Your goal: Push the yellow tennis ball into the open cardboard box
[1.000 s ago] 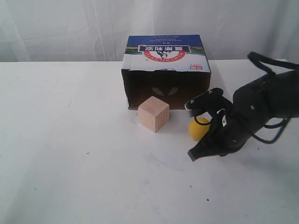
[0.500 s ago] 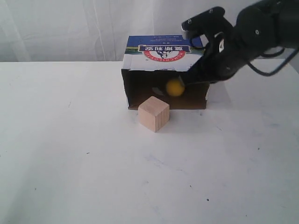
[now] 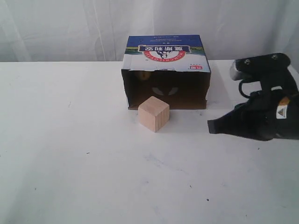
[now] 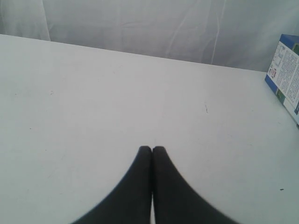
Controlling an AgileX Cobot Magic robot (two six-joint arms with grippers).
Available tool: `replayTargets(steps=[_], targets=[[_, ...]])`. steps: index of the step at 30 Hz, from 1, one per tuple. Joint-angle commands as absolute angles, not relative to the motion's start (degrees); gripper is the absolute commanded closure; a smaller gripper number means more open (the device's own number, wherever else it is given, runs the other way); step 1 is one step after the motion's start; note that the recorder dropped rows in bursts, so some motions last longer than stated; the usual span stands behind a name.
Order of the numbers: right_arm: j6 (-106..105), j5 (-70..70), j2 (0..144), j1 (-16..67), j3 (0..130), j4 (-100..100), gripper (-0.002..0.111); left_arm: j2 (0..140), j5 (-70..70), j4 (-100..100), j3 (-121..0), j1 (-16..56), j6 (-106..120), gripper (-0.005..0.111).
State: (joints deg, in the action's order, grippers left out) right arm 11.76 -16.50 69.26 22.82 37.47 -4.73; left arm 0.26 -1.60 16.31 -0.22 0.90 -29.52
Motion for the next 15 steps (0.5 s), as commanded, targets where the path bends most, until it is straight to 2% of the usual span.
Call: replayTargets(steps=[1,7,15], targets=[[12.2,-11.9,63.6,22.8,31.5,-2.5,0.108,0.1,-1.3,16.3,0.0,0.7,-29.6,0.107],[12.2,0.0,54.2,22.8,22.5,0.5,0.108,0.1,-1.3,16.3,0.0,0.7,-29.6,0.107],[12.2,0.3,38.7,22.8,14.4,0.5,0.108,0.1,-1.3,16.3,0.0,0.7,-29.6,0.107]])
